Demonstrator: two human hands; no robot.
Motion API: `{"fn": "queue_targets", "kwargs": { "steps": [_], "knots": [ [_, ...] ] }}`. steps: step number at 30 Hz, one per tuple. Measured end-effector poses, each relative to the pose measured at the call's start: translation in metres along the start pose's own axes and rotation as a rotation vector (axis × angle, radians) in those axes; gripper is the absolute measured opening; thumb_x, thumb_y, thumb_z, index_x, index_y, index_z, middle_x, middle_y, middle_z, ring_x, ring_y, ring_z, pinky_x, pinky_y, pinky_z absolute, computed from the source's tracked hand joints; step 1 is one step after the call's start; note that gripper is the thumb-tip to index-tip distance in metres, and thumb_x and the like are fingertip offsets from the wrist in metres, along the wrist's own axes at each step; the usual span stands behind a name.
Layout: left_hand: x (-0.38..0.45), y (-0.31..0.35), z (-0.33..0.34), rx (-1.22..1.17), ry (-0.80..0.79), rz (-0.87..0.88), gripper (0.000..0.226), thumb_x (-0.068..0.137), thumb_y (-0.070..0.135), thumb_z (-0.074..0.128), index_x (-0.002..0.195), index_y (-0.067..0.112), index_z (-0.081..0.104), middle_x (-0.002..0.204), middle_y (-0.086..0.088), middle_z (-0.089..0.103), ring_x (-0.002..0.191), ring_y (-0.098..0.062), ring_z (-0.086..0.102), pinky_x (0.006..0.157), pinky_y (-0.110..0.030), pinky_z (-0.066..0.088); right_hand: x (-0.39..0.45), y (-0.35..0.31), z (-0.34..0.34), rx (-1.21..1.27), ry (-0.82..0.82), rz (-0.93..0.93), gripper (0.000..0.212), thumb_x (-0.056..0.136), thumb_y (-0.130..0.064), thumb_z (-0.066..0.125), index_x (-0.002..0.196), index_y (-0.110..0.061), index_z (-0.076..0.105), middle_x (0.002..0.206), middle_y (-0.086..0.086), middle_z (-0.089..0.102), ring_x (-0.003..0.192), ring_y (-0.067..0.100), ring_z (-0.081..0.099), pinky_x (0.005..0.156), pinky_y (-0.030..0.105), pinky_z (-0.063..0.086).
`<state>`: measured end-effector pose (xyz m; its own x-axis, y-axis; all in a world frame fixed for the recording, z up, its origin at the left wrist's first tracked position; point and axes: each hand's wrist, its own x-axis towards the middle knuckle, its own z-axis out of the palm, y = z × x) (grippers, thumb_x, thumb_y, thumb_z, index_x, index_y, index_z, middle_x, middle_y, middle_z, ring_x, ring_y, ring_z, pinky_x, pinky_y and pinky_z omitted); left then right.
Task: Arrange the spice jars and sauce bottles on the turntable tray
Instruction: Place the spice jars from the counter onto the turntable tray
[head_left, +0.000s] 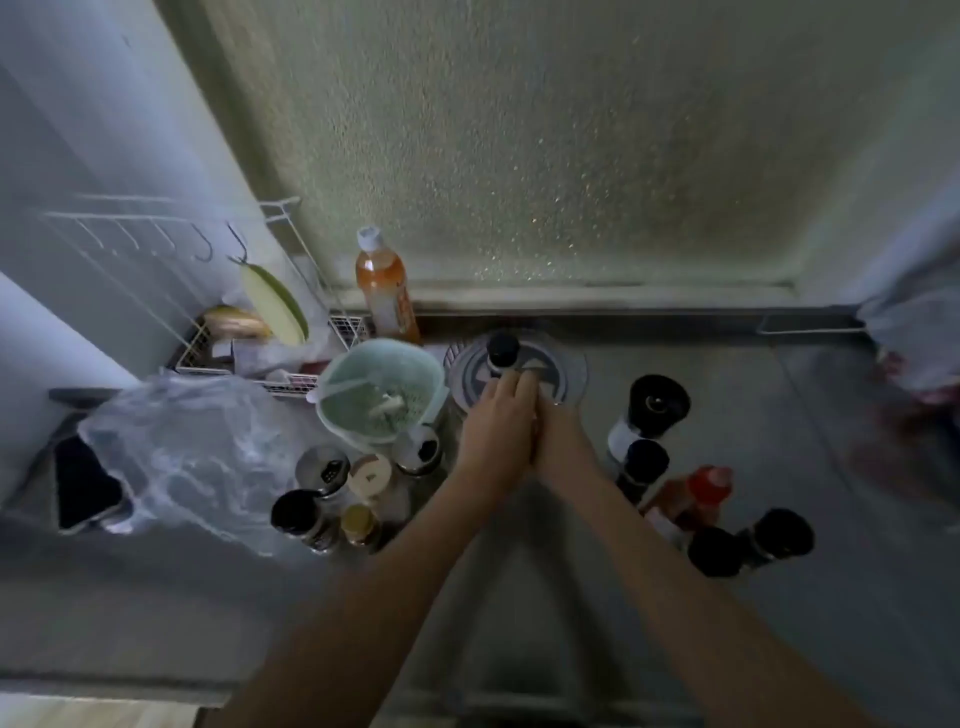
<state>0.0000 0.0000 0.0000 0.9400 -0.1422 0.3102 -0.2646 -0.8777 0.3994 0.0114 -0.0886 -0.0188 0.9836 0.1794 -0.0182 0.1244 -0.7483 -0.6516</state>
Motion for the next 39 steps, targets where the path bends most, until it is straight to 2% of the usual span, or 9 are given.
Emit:
{"fn": "queue_targets", "kwargs": {
  "steps": [5, 12, 19, 24, 27, 31, 33, 36, 39],
  "knots": [
    [-0.024, -0.037, 0.061, -0.078, 0.090, -0.101, 0.017, 0.089, 0.010, 0.048, 0.104, 0.008, 0.053, 0.103, -0.015, 0.060, 0.094, -0.031, 0.055, 0.079, -0.039, 0.045, 0.005, 0.040, 0.050, -0.023, 0.192, -0.056, 0.021, 0.093, -0.019, 0.046, 0.108, -0.017, 0.061, 0.102, 0.008, 0.066, 0.095, 0.026, 0.059, 0.077, 0.037, 0.050],
    [-0.039, -0.072, 0.097, -0.209, 0.264, 0.080, 0.013, 0.092, 0.014, 0.050, 0.104, 0.011, 0.053, 0.100, -0.010, 0.059, 0.089, -0.021, 0.053, 0.076, -0.031, 0.043, 0.002, 0.060, 0.084, -0.042, 0.377, -0.232, 0.020, 0.090, -0.007, 0.043, 0.103, -0.007, 0.059, 0.104, 0.014, 0.062, 0.107, 0.027, 0.047, 0.083, 0.035, 0.044],
    [-0.080, -0.059, 0.078, -0.202, 0.247, 0.137, 0.012, 0.090, 0.014, 0.051, 0.101, 0.009, 0.050, 0.099, -0.015, 0.062, 0.085, -0.027, 0.058, 0.067, -0.035, 0.042, -0.041, 0.056, 0.090, -0.004, 0.400, -0.231, 0.014, 0.085, -0.003, 0.044, 0.078, -0.015, 0.049, 0.093, 0.017, 0.061, 0.099, 0.030, 0.045, 0.071, 0.024, 0.024],
    [-0.150, -0.043, 0.057, -0.229, 0.176, 0.164, 0.021, 0.090, 0.012, 0.048, 0.111, 0.010, 0.050, 0.114, -0.013, 0.056, 0.098, -0.026, 0.054, 0.075, -0.029, 0.041, -0.086, 0.054, 0.090, 0.014, 0.355, -0.192, 0.018, 0.084, -0.022, 0.059, 0.070, -0.018, 0.049, 0.078, 0.008, 0.058, 0.086, 0.026, 0.053, 0.069, 0.024, 0.029],
    [-0.186, -0.048, 0.043, -0.070, 0.314, 0.200, 0.025, 0.082, 0.008, 0.049, 0.107, 0.007, 0.053, 0.106, -0.014, 0.056, 0.096, -0.025, 0.050, 0.078, -0.030, 0.043, -0.108, 0.053, 0.086, 0.007, 0.367, -0.169, 0.023, 0.082, -0.025, 0.065, 0.068, -0.013, 0.052, 0.072, 0.006, 0.056, 0.075, 0.019, 0.051, 0.059, 0.023, 0.028],
    [-0.206, -0.061, 0.028, 0.044, 0.789, -0.060, 0.031, 0.072, 0.008, 0.060, 0.101, 0.004, 0.050, 0.098, -0.023, 0.057, 0.092, -0.029, 0.043, 0.076, -0.039, 0.039, -0.131, 0.058, 0.081, 0.002, 0.347, -0.171, 0.022, 0.080, -0.022, 0.068, 0.068, -0.009, 0.054, 0.074, 0.008, 0.058, 0.075, 0.019, 0.050, 0.064, 0.028, 0.036],
    [-0.207, -0.072, 0.024, -0.009, 0.892, -0.233, 0.041, 0.077, 0.017, 0.067, 0.108, -0.002, 0.048, 0.103, -0.027, 0.055, 0.098, -0.035, 0.046, 0.084, -0.041, 0.038, -0.140, 0.064, 0.085, -0.037, 0.372, -0.186, 0.021, 0.079, -0.025, 0.067, 0.071, -0.009, 0.056, 0.078, 0.007, 0.059, 0.081, 0.020, 0.048, 0.067, 0.029, 0.035],
    [-0.203, -0.084, 0.025, -0.146, 0.757, -0.429, 0.064, 0.081, 0.035, 0.069, 0.122, -0.005, 0.040, 0.115, -0.028, 0.048, 0.105, -0.042, 0.046, 0.092, -0.047, 0.039, -0.151, 0.070, 0.092, -0.056, 0.412, -0.241, 0.020, 0.081, -0.031, 0.063, 0.073, -0.015, 0.053, 0.080, 0.002, 0.056, 0.082, 0.016, 0.044, 0.064, 0.019, 0.030],
    [-0.195, -0.088, 0.028, -0.175, 0.586, -0.484, 0.062, 0.082, 0.033, 0.067, 0.120, -0.007, 0.040, 0.119, -0.031, 0.044, 0.110, -0.045, 0.042, 0.093, -0.053, 0.037, -0.154, 0.069, 0.091, -0.015, 0.426, -0.272, 0.025, 0.088, -0.040, 0.054, 0.072, -0.020, 0.051, 0.078, -0.001, 0.054, 0.079, 0.012, 0.043, 0.065, 0.017, 0.029]
  ]
}}
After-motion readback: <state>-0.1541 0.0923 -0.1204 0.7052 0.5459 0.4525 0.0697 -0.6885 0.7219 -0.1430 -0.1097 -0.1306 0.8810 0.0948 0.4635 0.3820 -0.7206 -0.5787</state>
